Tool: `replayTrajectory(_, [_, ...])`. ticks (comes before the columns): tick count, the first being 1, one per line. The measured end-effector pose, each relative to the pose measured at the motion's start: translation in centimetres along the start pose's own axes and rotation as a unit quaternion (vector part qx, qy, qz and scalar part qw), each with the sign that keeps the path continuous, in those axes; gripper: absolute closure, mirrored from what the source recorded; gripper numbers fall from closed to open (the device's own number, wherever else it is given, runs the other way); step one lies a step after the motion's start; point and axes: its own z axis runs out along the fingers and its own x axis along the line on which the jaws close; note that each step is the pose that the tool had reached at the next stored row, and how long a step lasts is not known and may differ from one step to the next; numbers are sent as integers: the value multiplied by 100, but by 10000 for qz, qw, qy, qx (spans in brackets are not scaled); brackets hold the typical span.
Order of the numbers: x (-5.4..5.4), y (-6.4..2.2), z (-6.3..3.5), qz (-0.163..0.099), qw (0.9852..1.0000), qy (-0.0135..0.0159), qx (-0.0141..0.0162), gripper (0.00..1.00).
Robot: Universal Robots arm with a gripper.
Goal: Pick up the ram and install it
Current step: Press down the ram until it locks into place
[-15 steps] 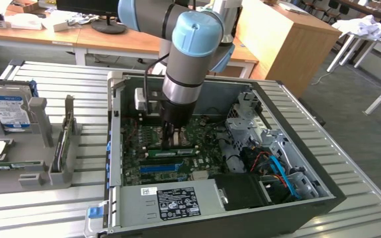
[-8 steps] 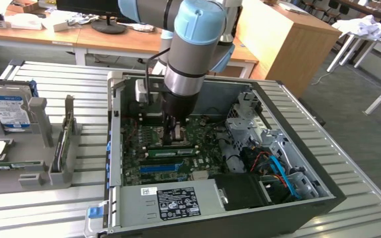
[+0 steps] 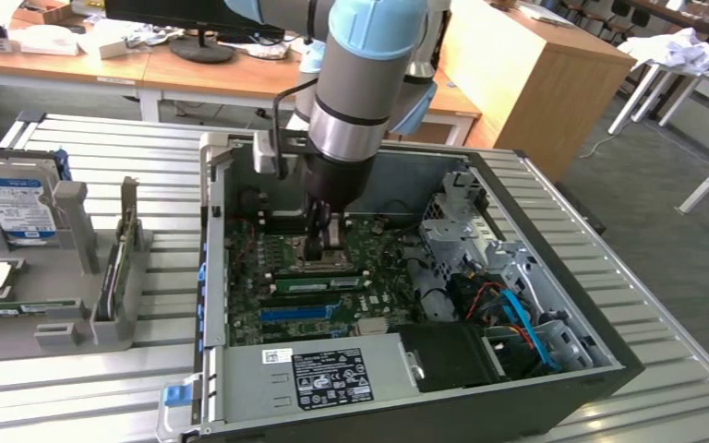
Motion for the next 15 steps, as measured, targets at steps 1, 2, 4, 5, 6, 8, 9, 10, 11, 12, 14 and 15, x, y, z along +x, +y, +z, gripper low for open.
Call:
replayTrajectory(1, [-1,1,-21,0,10000,0,0,89])
replayTrajectory(2, [-1,1,-36,0,10000,0,0,89])
replayTrajectory(4, [-2,1,-46,0,10000,-1,0,89])
replayTrajectory(5, [-2,1,-46,0,10000,-2,1,89])
replayTrajectory(6, [-2,1,-46,0,10000,-2,1,89])
replayTrajectory(8, [-2,1,-48,0,10000,0,0,89])
replayTrajectory(9, [-2,1,-48,0,10000,0,0,89])
replayTrajectory(10, [-2,1,-48,0,10000,0,-1,89])
replayTrajectory(11, [-2,1,-48,0,10000,0,0,89])
replayTrajectory(12, [-2,1,-48,0,10000,0,0,89])
replayTrajectory(14, [-1,-11,-49,-1,10000,1,-1,89])
replayTrajectory(15, [-1,-20,-49,0,10000,1,-1,89])
